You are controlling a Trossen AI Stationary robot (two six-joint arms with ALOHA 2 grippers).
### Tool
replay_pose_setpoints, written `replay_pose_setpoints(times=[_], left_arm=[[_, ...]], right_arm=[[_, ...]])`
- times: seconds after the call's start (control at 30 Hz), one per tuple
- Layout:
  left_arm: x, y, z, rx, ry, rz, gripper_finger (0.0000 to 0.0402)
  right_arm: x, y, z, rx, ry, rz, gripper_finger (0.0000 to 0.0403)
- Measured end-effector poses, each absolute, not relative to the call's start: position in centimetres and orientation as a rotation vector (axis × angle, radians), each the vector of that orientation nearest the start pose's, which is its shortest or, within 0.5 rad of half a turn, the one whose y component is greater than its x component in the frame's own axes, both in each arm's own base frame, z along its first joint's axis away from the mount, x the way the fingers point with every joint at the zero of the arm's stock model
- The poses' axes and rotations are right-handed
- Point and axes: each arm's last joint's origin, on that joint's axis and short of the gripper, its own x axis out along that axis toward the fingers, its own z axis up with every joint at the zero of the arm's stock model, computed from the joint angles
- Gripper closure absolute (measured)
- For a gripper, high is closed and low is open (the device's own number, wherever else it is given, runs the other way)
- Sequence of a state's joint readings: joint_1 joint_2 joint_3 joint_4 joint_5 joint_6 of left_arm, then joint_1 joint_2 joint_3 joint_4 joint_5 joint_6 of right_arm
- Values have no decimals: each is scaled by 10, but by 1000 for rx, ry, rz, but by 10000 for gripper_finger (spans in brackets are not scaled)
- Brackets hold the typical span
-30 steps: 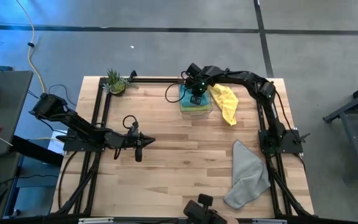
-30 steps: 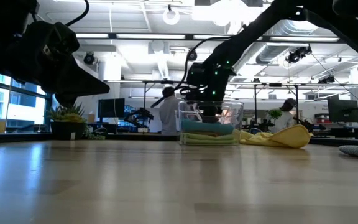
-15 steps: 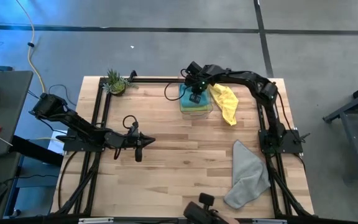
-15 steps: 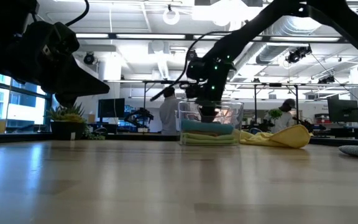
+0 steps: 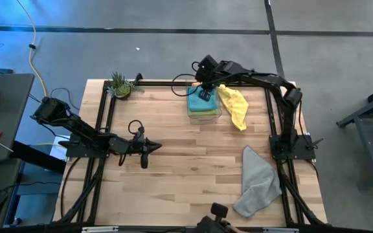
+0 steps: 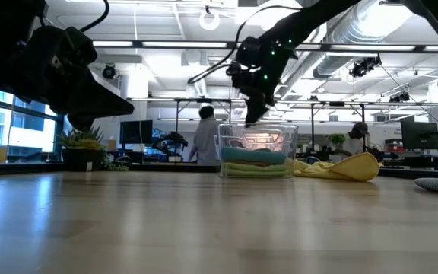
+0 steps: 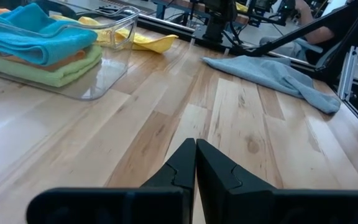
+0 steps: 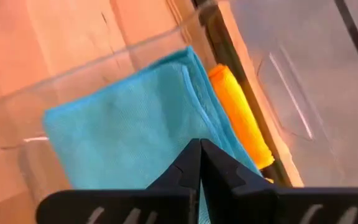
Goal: Fold microfiber towels
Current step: Fold the yellow microfiber cloth
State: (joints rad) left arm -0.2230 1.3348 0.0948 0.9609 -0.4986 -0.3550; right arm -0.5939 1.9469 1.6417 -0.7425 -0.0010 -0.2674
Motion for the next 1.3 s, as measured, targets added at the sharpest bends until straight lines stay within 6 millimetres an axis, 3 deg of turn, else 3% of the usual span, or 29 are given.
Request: replay_pose_setpoints(times=[0.57,0.87,0.97,1.13,1.3], left_arm=[[183,-28,122,-255,217,292,399],[183,-28,122,-258,220,275,399],[183,-28,122,-258,222,275,399],[183,-28,121,-255,229,276,399],[183,-28,121,-254,232,277,399]], right_arm=[[362,-206,253,62,1009,-335,403],[369,-203,273,21,859,-387,403],[374,-199,266,14,776,-392,403],[359,-182,236,10,649,-413,403],[322,-151,231,32,583,-464,403]])
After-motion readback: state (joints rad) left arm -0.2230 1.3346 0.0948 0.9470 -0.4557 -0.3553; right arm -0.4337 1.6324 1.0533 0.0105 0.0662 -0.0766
